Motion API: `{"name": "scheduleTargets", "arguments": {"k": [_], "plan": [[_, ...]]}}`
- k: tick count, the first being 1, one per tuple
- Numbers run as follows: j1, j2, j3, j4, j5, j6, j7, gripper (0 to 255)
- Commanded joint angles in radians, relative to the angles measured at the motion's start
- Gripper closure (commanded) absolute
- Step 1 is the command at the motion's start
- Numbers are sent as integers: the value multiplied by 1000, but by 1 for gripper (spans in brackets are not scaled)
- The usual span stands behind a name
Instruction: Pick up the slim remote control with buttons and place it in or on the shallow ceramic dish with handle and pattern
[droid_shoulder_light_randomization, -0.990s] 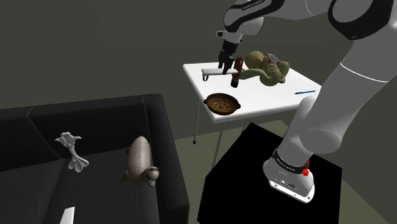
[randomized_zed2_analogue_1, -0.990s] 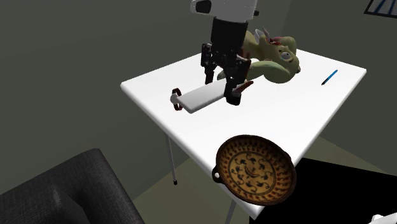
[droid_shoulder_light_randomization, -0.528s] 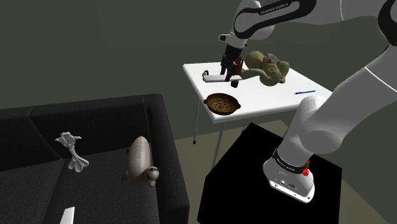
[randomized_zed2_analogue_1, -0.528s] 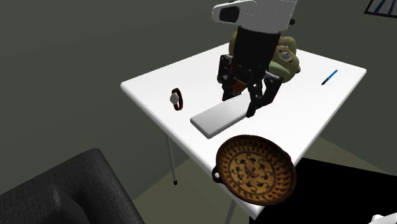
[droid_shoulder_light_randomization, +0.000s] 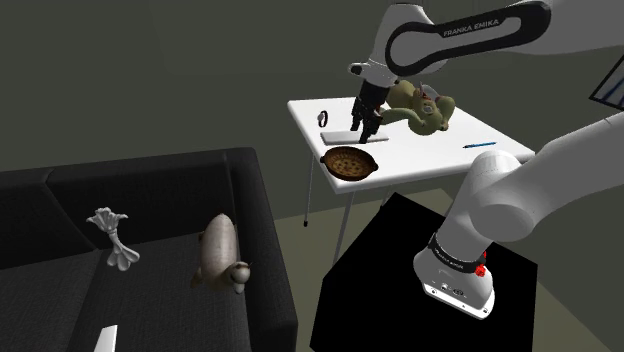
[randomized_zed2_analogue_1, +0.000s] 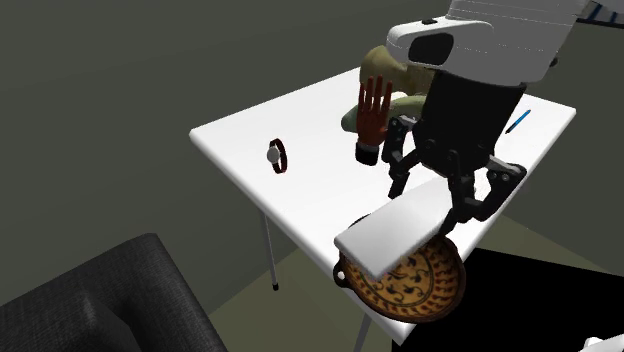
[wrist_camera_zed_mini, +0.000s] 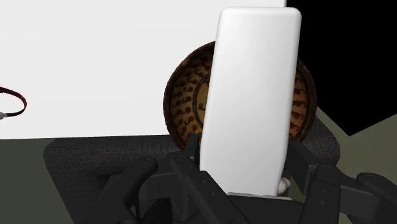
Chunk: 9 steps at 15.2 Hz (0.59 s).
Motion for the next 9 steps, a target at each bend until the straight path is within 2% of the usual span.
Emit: {"name": "scheduleTargets", "arguments": {"k": [1,9], "plan": [[0,-1,2,-25,-1,24,4,255],[3,48,-24,-102,-4,149,-13,255]]}}
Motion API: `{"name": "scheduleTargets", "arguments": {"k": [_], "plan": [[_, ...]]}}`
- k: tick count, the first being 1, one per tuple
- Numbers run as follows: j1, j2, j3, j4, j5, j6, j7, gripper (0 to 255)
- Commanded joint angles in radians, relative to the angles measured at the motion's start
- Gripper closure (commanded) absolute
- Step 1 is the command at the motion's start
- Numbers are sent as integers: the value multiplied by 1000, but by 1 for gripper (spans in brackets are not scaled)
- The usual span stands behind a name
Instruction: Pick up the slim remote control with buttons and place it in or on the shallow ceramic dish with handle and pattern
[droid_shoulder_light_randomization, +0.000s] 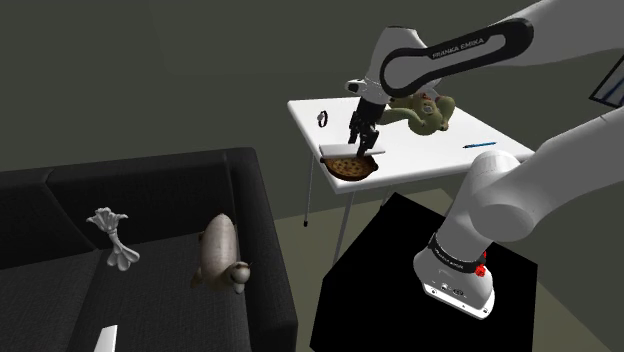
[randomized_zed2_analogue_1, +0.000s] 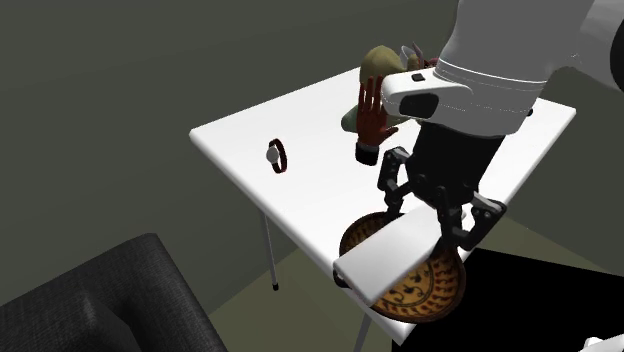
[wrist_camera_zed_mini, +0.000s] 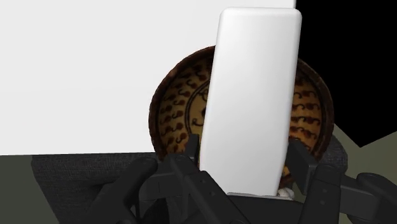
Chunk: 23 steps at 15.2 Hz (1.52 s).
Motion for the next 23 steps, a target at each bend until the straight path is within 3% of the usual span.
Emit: {"name": "scheduleTargets", "arguments": {"k": [1,4,12,13,18,22,23], "plan": [[1,16,-8,-18,0,34,-6,255],[5,43,-20,-44,1,87,-16,255],[5,43,-20,-44,1,87,-16,255],[5,43,-20,-44,1,87,-16,0],[5,43,-20,-44,1,87,-16,0],[-13,-37,3,34,-8,-70,-4,0],[-13,-37,3,34,-8,-70,-4,0]]}}
